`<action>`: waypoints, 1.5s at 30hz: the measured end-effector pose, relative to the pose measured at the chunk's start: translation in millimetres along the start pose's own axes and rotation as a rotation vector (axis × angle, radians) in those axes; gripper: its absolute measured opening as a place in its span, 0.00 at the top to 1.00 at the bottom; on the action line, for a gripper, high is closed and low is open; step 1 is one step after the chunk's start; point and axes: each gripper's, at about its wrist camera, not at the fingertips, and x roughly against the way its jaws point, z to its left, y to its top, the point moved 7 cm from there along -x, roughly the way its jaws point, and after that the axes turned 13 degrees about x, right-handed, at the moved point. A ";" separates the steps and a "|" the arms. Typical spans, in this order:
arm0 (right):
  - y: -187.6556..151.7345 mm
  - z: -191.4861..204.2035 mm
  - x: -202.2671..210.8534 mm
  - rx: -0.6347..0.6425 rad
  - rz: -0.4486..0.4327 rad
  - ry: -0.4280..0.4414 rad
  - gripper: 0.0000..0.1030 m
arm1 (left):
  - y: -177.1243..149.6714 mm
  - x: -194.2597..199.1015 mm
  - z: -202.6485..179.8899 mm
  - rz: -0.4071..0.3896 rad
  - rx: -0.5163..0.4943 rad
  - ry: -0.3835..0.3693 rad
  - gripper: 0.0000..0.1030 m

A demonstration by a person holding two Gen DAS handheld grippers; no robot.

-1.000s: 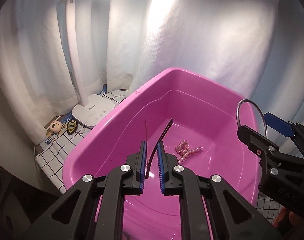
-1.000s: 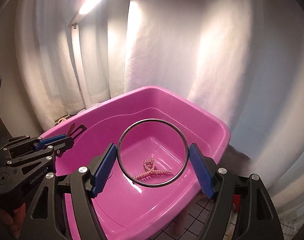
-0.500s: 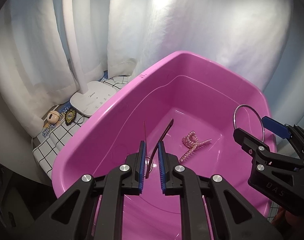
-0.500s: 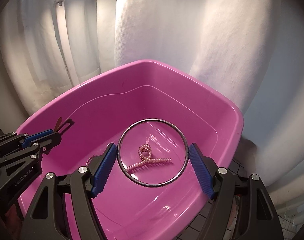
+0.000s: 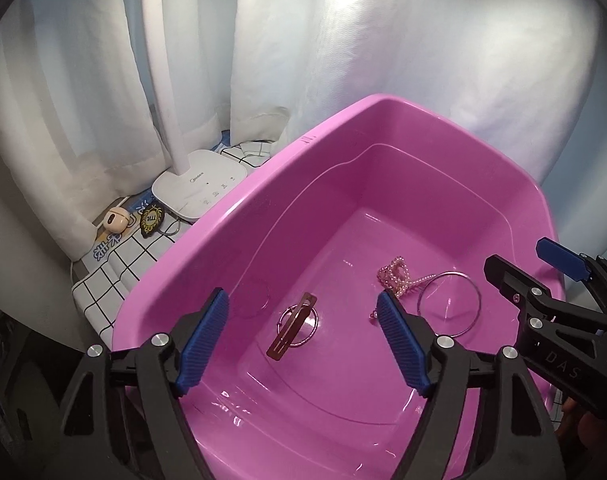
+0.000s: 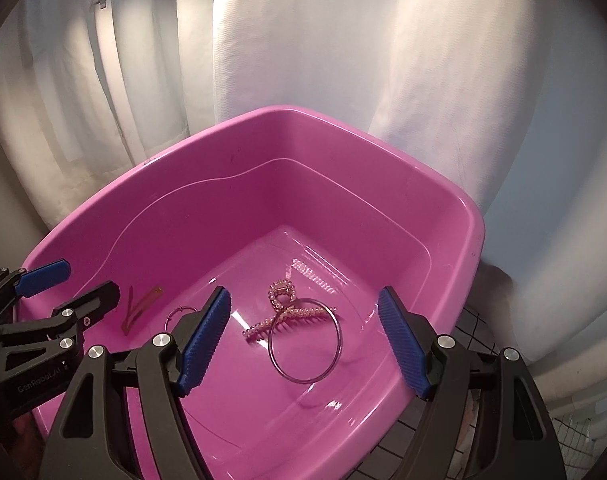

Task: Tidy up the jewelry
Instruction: 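Open the left tool to drop the hair pins while the right tool drops the ring, then withdraw both open tools from the basin toward the table items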

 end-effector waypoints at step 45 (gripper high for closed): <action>-110.2 -53.8 127.5 -0.262 -0.152 -0.037 0.27 | -39.4 68.9 -75.8 -0.056 -0.121 -0.092 0.18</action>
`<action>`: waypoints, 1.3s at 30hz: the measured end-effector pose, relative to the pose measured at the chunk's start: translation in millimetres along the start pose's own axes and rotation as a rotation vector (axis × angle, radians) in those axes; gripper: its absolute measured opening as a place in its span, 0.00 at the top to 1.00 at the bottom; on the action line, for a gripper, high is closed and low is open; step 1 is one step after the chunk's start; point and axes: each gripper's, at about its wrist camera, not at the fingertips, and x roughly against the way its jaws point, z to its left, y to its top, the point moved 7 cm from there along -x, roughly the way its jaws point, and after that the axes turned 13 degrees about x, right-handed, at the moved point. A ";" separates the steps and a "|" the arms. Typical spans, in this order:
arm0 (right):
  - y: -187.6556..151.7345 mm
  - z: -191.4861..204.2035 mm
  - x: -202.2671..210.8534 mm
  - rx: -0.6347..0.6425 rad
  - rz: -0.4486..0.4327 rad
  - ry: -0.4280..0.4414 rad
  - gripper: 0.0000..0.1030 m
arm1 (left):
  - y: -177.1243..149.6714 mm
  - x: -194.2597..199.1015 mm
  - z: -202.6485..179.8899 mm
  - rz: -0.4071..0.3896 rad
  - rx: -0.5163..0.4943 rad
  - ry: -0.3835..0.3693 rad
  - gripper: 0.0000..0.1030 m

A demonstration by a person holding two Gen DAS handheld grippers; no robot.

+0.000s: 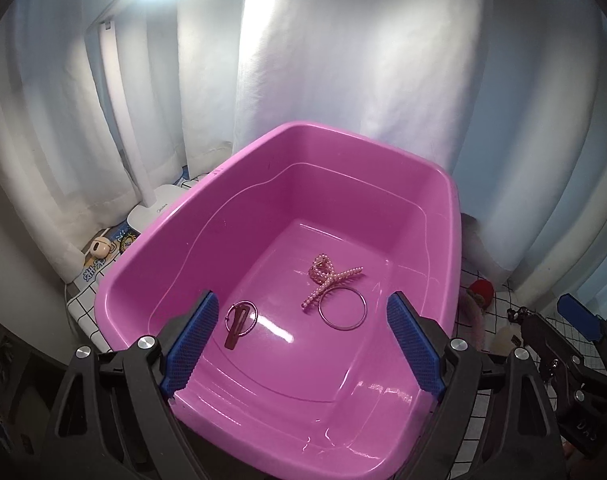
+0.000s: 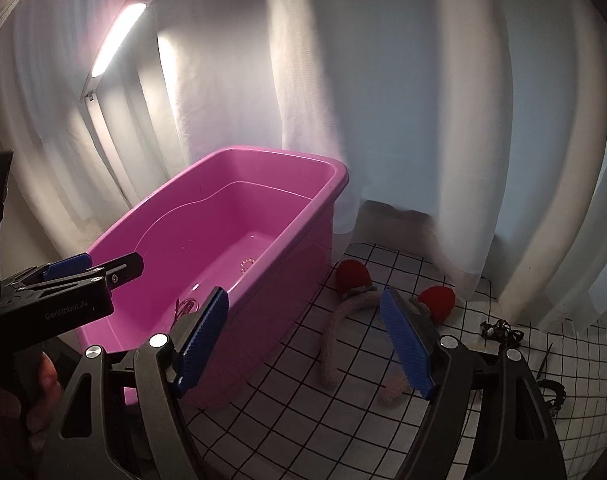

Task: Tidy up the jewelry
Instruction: 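Withdraw both open tools from the basin toward the table items, then grasp the pink fuzzy headband with the left tool while the right tool grasps the black watch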

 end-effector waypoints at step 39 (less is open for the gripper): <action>-259.1 -253.9 -13.0 -0.416 0.284 -0.279 0.27 | -161.9 -147.6 -179.2 0.236 -0.234 -0.072 0.16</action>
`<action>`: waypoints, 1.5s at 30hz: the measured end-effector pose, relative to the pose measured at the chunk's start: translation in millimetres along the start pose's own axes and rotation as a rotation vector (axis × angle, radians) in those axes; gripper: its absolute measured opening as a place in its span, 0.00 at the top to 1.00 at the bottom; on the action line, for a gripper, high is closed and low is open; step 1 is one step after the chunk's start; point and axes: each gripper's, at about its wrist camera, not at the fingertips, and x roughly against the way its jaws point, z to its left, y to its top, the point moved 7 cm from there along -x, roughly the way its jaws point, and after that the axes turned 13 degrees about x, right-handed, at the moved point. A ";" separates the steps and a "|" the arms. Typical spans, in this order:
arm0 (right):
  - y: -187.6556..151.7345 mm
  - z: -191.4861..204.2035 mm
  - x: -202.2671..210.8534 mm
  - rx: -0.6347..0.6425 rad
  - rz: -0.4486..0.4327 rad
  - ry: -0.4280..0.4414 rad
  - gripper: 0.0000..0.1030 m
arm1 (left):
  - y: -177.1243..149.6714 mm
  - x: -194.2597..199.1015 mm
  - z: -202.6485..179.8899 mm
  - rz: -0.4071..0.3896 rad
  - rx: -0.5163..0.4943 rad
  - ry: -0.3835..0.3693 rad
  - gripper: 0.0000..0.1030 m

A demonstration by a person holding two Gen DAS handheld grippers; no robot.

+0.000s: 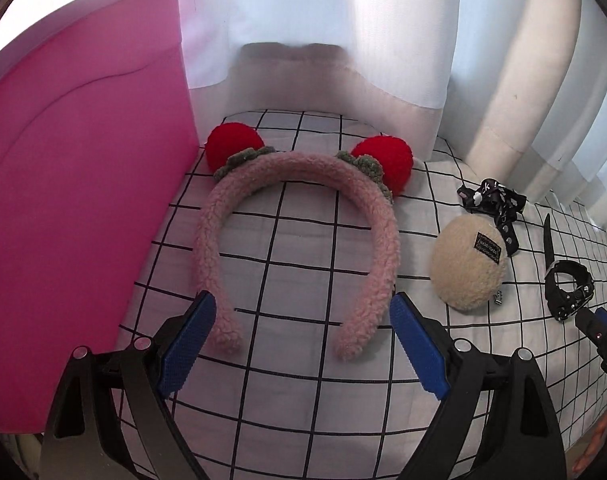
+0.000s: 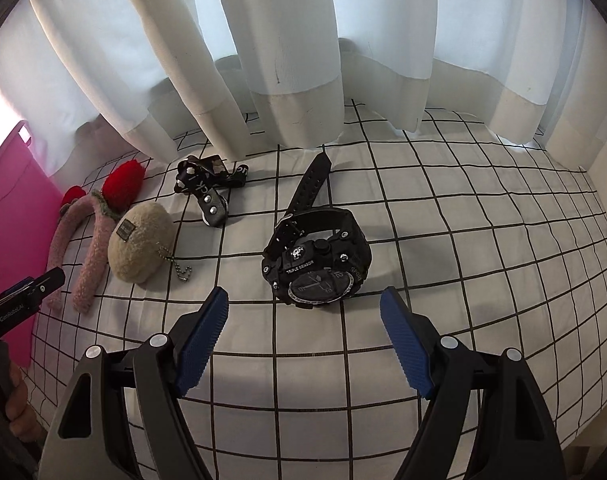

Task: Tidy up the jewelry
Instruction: 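Grasp the pink fuzzy headband with the left tool while the right tool grasps the black watch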

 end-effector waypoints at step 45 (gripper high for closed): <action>25.8 -9.2 -77.1 0.063 0.038 -0.084 0.24 | -0.1 -62.3 -45.7 0.006 -0.066 -0.001 0.33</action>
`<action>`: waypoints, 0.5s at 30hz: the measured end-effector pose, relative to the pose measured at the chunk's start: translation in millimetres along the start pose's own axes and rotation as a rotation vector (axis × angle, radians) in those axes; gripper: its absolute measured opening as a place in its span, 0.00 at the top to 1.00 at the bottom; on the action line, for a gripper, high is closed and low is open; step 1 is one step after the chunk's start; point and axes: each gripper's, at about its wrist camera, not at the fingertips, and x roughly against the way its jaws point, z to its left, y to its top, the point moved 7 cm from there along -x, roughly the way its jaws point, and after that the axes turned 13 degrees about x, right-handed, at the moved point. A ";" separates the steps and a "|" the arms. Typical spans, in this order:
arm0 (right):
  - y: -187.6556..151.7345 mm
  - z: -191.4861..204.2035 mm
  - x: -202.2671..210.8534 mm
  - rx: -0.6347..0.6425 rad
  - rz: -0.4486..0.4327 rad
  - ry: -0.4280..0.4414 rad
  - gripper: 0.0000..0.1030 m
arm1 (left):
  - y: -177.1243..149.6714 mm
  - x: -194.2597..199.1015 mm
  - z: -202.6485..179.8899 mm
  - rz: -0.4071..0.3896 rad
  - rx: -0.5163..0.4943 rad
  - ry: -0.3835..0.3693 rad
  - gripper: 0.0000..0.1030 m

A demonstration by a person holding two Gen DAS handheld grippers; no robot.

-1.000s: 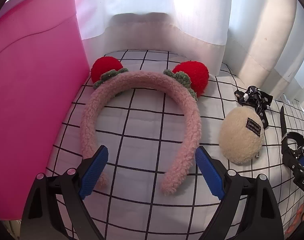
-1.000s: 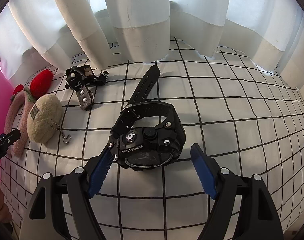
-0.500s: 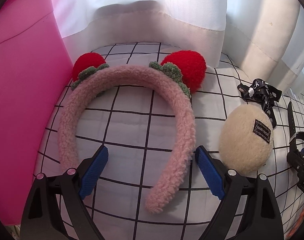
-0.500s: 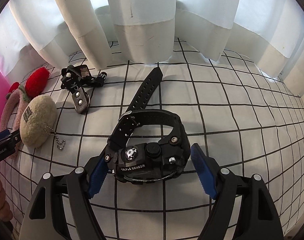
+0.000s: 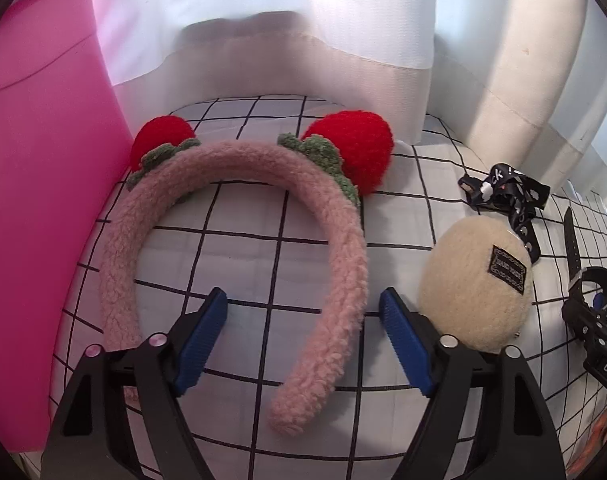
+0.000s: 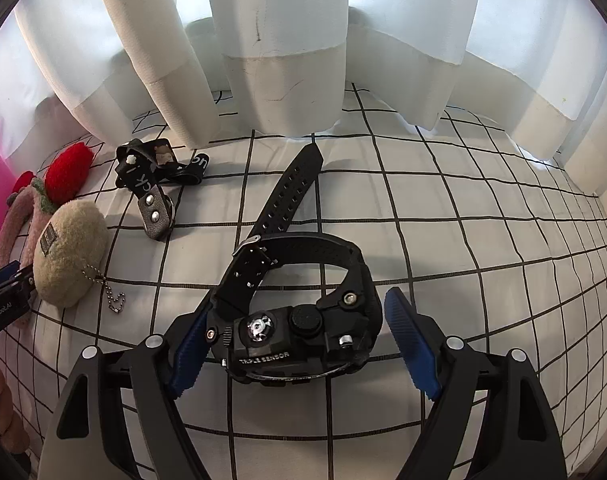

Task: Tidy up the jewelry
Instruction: 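Grasp the pink fuzzy headband with the left tool while the right tool grasps the black watch, then lift and carry the headband and black watch over the pink basin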

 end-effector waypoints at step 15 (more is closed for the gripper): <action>-15.3 -3.6 16.2 -0.014 -0.021 0.042 0.34 | -11.7 21.5 0.3 0.030 -0.014 -0.067 0.90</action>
